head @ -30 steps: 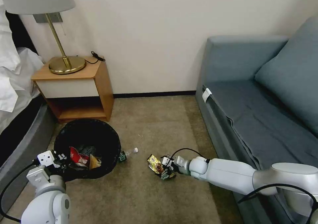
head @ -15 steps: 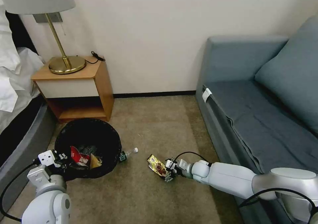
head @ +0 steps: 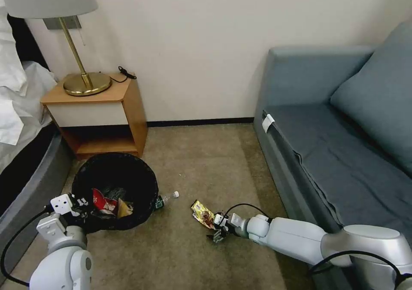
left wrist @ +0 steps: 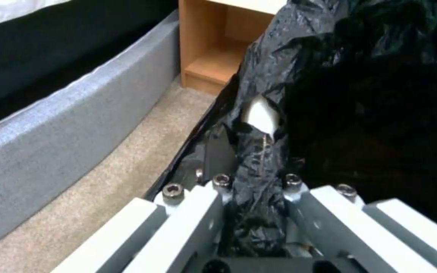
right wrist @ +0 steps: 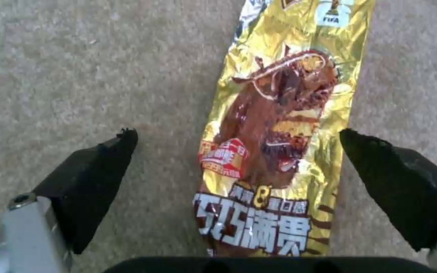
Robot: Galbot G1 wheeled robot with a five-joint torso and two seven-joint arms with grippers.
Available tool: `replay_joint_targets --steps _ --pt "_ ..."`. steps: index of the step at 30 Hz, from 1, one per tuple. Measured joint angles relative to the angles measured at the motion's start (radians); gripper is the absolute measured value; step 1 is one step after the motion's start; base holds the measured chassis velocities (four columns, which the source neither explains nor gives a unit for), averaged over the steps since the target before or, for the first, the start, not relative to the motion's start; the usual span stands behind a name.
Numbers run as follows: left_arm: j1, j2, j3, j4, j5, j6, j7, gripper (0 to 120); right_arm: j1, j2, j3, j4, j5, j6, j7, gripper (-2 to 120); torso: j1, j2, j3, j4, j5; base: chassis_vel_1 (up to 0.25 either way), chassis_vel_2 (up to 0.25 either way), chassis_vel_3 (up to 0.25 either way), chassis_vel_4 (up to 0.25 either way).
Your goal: Pick up the trash bin, then pick up the garbage on the floor and place it into the trash bin.
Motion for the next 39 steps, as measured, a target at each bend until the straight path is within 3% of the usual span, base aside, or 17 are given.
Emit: replay_joint_targets --steps 29,39 --pt "0.006 0.000 0.001 0.004 0.008 -0.010 0.003 1 -0.041 0.056 0.056 -0.156 -0.025 0.024 -0.053 96 0.000 0.001 0.000 -0.0010 -0.0009 0.000 0.000 0.000 0.000" --pt "0.010 0.000 0.001 0.004 0.009 -0.012 0.003 1 -0.060 0.078 0.074 -0.215 -0.055 0.046 -0.091 95 0.000 0.001 -0.001 -0.0002 -0.0002 0.000 0.000 0.000 0.000"
